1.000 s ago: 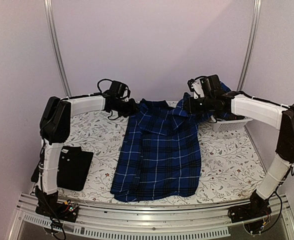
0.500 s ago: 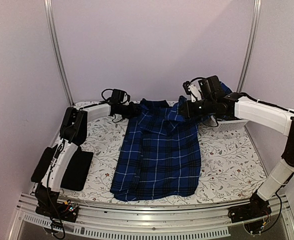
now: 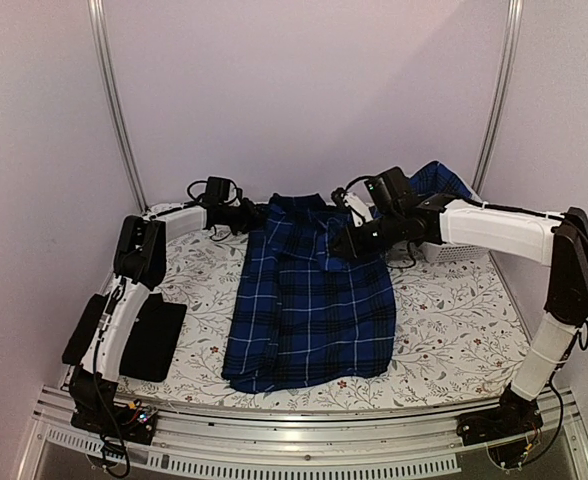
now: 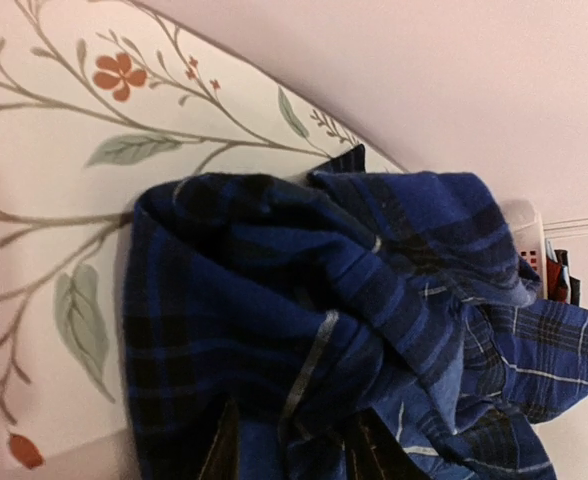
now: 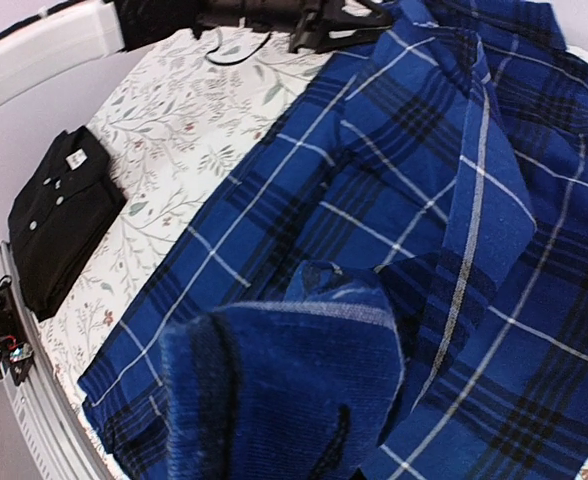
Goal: Fold and stack the long sleeve shirts
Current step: Fold the sleeve of the 1/3-folded shirt.
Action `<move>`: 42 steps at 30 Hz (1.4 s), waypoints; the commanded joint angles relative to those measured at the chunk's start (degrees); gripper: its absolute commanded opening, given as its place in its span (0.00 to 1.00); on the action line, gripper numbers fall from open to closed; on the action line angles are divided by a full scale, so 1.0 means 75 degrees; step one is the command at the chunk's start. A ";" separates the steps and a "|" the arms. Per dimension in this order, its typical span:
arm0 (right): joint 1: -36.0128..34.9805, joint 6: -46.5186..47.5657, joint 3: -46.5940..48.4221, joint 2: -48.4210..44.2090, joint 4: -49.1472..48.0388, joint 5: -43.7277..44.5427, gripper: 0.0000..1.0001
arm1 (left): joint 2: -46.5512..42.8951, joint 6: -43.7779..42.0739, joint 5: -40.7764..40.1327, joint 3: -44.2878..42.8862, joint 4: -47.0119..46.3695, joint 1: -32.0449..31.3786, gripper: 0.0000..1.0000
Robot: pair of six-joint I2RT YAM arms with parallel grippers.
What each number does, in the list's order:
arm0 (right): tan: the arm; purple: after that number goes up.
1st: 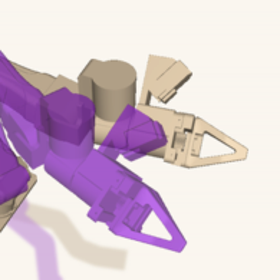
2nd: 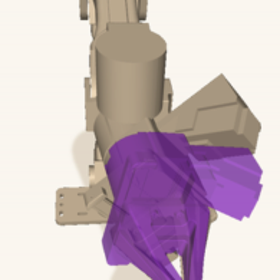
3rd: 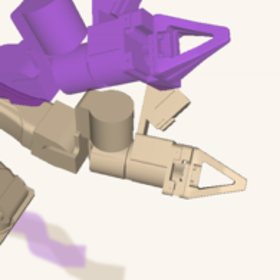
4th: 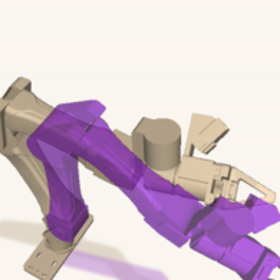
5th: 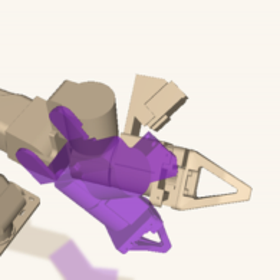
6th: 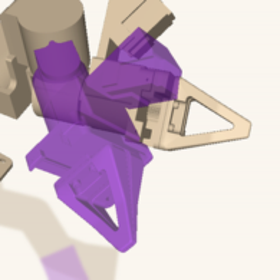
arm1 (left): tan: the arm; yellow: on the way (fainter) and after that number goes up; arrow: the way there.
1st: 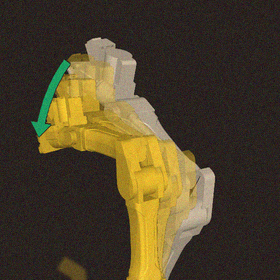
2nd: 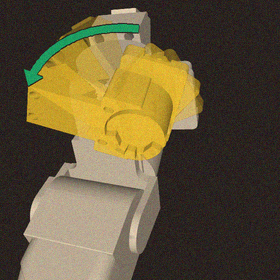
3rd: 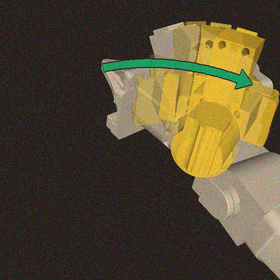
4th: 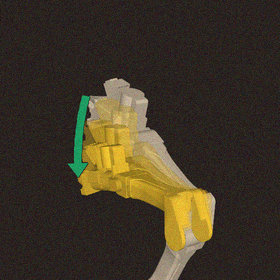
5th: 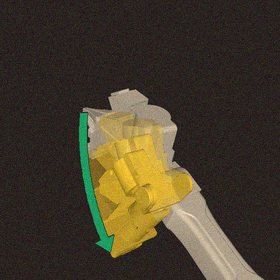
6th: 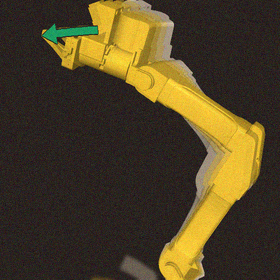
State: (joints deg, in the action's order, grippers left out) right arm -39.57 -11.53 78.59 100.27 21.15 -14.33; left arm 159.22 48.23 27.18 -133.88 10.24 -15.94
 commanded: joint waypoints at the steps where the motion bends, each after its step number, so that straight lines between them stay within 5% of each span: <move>1: -0.0361 0.0328 0.0263 0.0289 0.0184 -0.0556 0.00 | 0.0153 -0.0078 0.0352 -0.0275 0.0045 0.0153 0.36; 16: -0.0576 0.0246 0.0573 -0.0274 0.0784 -0.0403 0.00 | -0.0592 -0.0746 0.0684 0.0232 -0.0412 -0.0296 0.33; 42: -0.0843 0.0381 0.1663 -0.0814 0.2522 0.0386 0.00 | 0.0304 0.0571 0.0804 -0.0675 -0.2107 -0.0472 0.42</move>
State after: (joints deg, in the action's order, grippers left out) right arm -45.10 -9.43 89.71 94.89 37.12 -10.87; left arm 158.15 49.69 32.64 -135.20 -0.86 -18.76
